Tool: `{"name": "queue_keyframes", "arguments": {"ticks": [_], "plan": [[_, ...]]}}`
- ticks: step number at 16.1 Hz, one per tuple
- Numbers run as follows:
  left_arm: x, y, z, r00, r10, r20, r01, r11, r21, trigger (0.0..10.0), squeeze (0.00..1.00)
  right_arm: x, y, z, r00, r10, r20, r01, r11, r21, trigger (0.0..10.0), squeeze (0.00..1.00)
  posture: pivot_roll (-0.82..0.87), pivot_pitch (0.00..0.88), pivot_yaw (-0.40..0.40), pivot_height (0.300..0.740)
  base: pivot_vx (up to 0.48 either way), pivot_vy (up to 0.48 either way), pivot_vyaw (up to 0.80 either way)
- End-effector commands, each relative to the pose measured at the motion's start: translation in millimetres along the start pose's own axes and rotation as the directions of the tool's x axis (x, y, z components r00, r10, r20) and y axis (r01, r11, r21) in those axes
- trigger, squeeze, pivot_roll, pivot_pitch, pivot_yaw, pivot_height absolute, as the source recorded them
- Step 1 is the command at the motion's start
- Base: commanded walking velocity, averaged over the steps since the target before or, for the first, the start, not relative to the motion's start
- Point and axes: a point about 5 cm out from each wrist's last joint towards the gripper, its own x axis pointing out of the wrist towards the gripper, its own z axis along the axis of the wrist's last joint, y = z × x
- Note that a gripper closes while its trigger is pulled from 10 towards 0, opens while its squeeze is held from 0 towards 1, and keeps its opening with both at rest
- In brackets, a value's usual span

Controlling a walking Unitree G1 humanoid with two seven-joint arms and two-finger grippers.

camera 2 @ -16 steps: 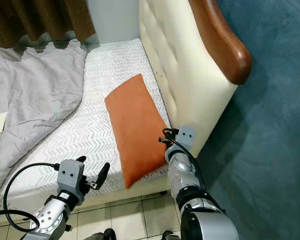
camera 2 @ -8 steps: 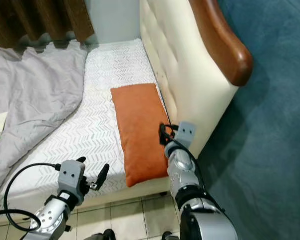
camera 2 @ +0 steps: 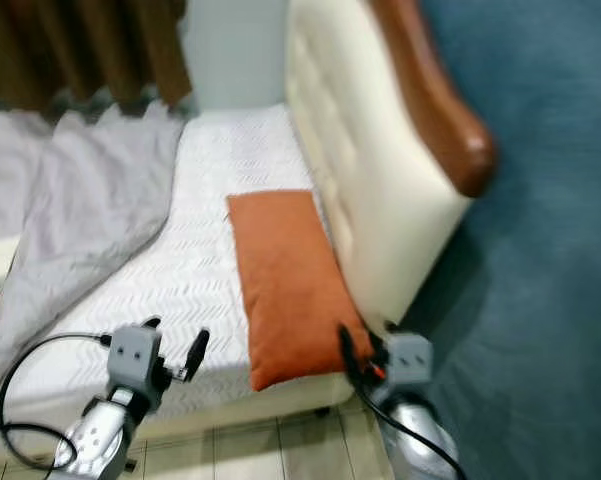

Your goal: Clean up the room

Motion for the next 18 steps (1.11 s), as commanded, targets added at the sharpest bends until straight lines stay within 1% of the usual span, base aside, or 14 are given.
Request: {"name": "queue_keyframes", "arguments": {"ticks": [1, 2, 3, 4, 5, 7, 9, 11, 12, 14, 15, 18], "plan": [[2.4, 0.0, -4.9, 1.0, 0.007, -0.009, -0.007, 1.0, 0.016, 10.0, 0.0, -2.0, -2.5, 3.6, 1.0, 0.007, -0.003, -0.007, 1.0, -0.012, 10.0, 1.0, -0.03, 0.025, -0.006, 0.74, 0.0, 0.0, 0.0], [6.7, -0.9, -5.3, 1.0, 0.002, -0.002, -0.002, 0.999, 0.035, 10.0, 0.0, -4.4, -6.3, 0.4, 1.0, 0.0, -0.029, -0.001, 1.0, -0.024, 10.0, 1.0, -0.04, 0.016, -0.001, 0.74, 0.0, 0.0, 0.0], [9.3, -2.3, -6.6, 1.0, -0.003, 0.0, 0.003, 1.0, -0.017, 10.0, 0.0, -5.0, -9.3, -0.6, 0.999, -0.024, -0.047, 0.023, 0.999, -0.026, 10.0, 0.0, -0.06, 0.008, 0.01, 0.74, 0.0, 0.0, 0.0], [11.1, -4.0, -8.7, 1.0, -0.001, -0.011, 0.001, 0.999, -0.044, 10.0, 0.0, -4.3, -8.9, 1.5, 0.998, -0.026, -0.052, 0.024, 0.999, -0.036, 10.0, 0.0, -0.06, 0.006, 0.016, 0.74, 0.446, 0.0, 0.0], [12.9, -6.0, -11.5, 1.0, 0.0, -0.023, -0.001, 0.997, -0.078, 10.0, 0.0, -1.7, -6.4, 2.7, 0.999, -0.018, -0.051, 0.016, 1.0, -0.024, 10.0, 0.0, -0.07, 0.005, 0.021, 0.74, 0.446, 0.0, 0.0], [15.3, -8.8, -14.2, 1.0, -0.004, -0.028, 0.001, 0.996, -0.088, 10.0, 0.0, 1.4, -2.7, 2.1, 0.998, 0.001, -0.061, -0.002, 1.0, -0.016, 10.0, 0.0, -0.07, 0.008, 0.026, 0.74, 0.444, 0.0, 0.0], [17.2, -8.2, -15.4, 1.0, 0.003, -0.026, -0.005, 0.996, -0.09, 10.0, 0.0, 2.2, -1.8, 0.7, 0.997, 0.011, -0.075, -0.012, 1.0, -0.007, 10.0, 0.0, -0.07, 0.015, 0.029, 0.74, 0.446, 0.0, 0.0], [16.2, -6.4, -19.0, 0.999, 0.019, -0.036, -0.022, 0.994, -0.107, 10.0, 0.0, 4.1, -1.0, 1.6, 0.997, 0.021, -0.08, -0.022, 1.0, -0.004, 10.0, 0.0, -0.07, 0.023, 0.031, 0.74, 0.444, 0.0, 0.0], [15.6, -6.8, -19.3, 0.999, 0.013, -0.038, -0.017, 0.995, -0.101, 10.0, 0.0, 3.7, -2.1, 2.3, 0.997, 0.011, -0.08, -0.011, 1.0, -0.005, 10.0, 0.0, -0.07, 0.035, 0.028, 0.74, 0.442, 0.0, 0.61], [17.8, -8.1, -18.7, 0.999, -0.029, -0.038, 0.026, 0.996, -0.085, 10.0, 0.0, 0.4, -3.7, 0.3, 0.996, 0.001, -0.088, -0.001, 1.0, -0.007, 10.0, 0.0, -0.07, 0.04, 0.028, 0.74, 0.457, 0.0, 0.6], [22.3, -6.3, -17.2, 0.998, -0.042, -0.038, 0.039, 0.996, -0.076, 10.0, 0.0, -0.5, -3.9, -0.7, 0.996, -0.01, -0.092, 0.01, 1.0, 0.004, 10.0, 0.0, -0.07, 0.044, 0.029, 0.74, 0.48, 0.0, 0.0], [27.8, -3.2, -12.9, 0.999, -0.04, -0.027, 0.038, 0.996, -0.075, 10.0, 0.0, 1.0, -1.5, 0.3, 0.996, 0.003, -0.092, -0.005, 1.0, -0.02, 10.0, 0.0, -0.08, 0.052, 0.033, 0.74, 0.48, 0.0, 0.0]]}}
